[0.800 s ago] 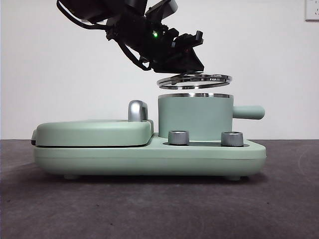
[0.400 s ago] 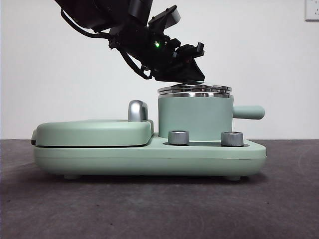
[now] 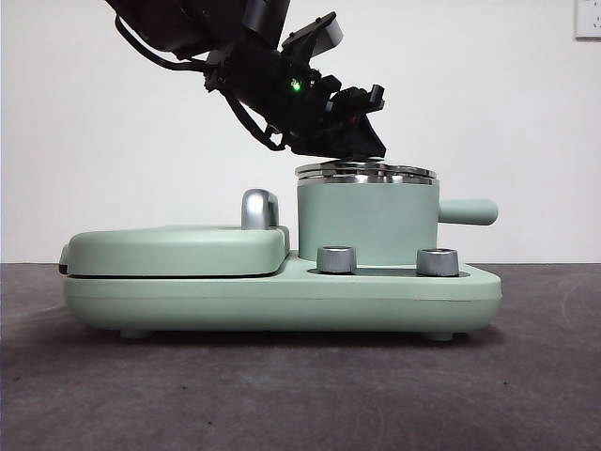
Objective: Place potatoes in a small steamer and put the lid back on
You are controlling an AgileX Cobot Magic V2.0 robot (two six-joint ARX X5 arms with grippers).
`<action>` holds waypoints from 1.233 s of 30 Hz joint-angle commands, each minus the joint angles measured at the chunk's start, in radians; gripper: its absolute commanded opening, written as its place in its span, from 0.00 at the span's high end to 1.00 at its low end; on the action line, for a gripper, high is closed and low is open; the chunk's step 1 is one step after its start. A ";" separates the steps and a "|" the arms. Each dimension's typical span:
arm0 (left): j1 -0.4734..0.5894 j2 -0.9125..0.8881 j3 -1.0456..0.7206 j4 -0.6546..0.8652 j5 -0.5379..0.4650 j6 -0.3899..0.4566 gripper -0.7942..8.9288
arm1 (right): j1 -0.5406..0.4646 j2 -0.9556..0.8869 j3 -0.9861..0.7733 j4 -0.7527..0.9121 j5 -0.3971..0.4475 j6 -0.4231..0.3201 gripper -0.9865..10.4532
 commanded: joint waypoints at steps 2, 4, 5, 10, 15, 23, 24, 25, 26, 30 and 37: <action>-0.008 0.013 0.030 0.014 0.022 0.013 0.91 | 0.006 0.003 0.005 0.005 0.004 -0.008 0.68; -0.008 0.014 0.030 0.027 0.029 0.009 0.91 | 0.006 0.003 0.005 0.005 0.004 -0.008 0.68; -0.008 0.014 0.030 0.035 0.029 0.008 0.91 | 0.006 0.003 0.005 0.005 0.004 -0.008 0.68; -0.008 0.014 0.030 0.056 0.029 0.009 0.91 | 0.006 0.003 0.005 0.004 0.004 -0.008 0.68; -0.008 0.026 0.030 0.058 0.029 0.009 0.91 | 0.006 0.003 0.005 0.003 0.004 -0.008 0.68; -0.013 0.066 0.030 0.058 0.029 0.004 0.91 | 0.005 0.003 0.005 -0.011 0.009 -0.008 0.68; -0.013 0.067 0.030 0.055 0.029 0.004 0.91 | 0.005 0.003 0.005 -0.010 0.014 -0.008 0.68; -0.013 0.067 0.030 0.051 0.029 0.005 0.91 | 0.006 0.003 0.005 -0.010 0.023 -0.008 0.68; -0.013 0.067 0.030 0.049 0.029 0.005 0.91 | 0.005 0.003 0.005 -0.010 0.025 -0.008 0.68; -0.014 0.067 0.030 0.042 0.029 0.006 0.91 | 0.005 0.003 0.005 -0.009 0.026 -0.008 0.68; -0.014 0.065 0.030 0.032 0.029 0.008 0.68 | 0.005 0.003 0.005 -0.009 0.026 -0.008 0.68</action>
